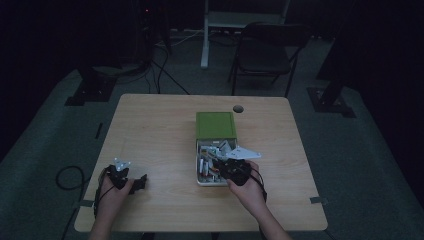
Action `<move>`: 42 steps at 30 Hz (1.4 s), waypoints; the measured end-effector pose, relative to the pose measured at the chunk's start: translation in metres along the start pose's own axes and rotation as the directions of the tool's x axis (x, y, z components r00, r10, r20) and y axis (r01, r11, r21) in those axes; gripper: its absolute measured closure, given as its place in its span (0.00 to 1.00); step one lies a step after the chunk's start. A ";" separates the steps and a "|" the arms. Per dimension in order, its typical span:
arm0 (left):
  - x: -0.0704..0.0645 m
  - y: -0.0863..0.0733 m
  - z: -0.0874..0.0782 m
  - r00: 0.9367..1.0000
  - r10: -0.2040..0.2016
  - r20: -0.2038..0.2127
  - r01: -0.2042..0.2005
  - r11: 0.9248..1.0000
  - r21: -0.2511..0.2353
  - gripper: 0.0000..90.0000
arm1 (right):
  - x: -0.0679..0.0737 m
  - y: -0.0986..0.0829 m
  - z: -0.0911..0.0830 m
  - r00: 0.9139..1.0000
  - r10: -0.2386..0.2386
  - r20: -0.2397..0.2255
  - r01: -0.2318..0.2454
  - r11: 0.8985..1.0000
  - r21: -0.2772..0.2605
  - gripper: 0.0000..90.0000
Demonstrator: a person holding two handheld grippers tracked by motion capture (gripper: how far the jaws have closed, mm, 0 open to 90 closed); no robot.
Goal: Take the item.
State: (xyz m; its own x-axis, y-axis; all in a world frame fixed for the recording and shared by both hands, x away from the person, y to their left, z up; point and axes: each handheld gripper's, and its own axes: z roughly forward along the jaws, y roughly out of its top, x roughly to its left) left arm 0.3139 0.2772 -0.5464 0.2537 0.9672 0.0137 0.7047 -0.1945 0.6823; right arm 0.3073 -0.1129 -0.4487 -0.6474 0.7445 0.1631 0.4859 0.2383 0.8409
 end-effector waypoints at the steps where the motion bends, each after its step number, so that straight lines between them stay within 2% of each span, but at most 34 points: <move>1: 0.000 0.000 0.000 1.000 0.001 0.000 -0.001 1.000 0.000 0.00 | -0.001 0.001 -0.002 1.000 -0.001 -0.002 0.001 1.000 -0.008 0.98; 9: 0.000 0.000 0.000 1.000 0.000 0.000 0.000 1.000 0.000 0.00 | -0.005 0.009 -0.016 1.000 0.010 -0.018 -0.010 0.999 -0.041 0.98; 16: 0.000 0.000 0.000 1.000 0.000 0.000 0.000 1.000 0.000 0.00 | -0.011 0.015 -0.029 1.000 0.009 -0.014 -0.010 0.998 -0.069 0.98; 24: 0.000 0.000 0.000 1.000 -0.001 0.001 0.001 1.000 0.000 0.00 | -0.021 0.015 -0.040 0.999 0.033 -0.009 -0.034 0.994 -0.101 0.98; 39: 0.000 0.000 0.000 1.000 0.000 0.000 0.000 1.000 0.000 0.00 | -0.052 0.011 -0.071 0.994 0.087 0.062 -0.076 0.985 -0.154 0.98; 42: 0.000 0.000 0.000 1.000 -0.001 0.000 0.001 1.000 0.000 0.00 | -0.059 0.008 -0.077 0.991 0.089 0.095 -0.073 0.984 -0.160 0.98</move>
State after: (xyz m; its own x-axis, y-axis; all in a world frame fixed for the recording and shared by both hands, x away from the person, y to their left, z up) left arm 0.3139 0.2772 -0.5464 0.2533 0.9673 0.0131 0.7049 -0.1938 0.6823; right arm 0.3045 -0.2032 -0.4117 -0.5428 0.8186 0.1879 0.4317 0.0801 0.8984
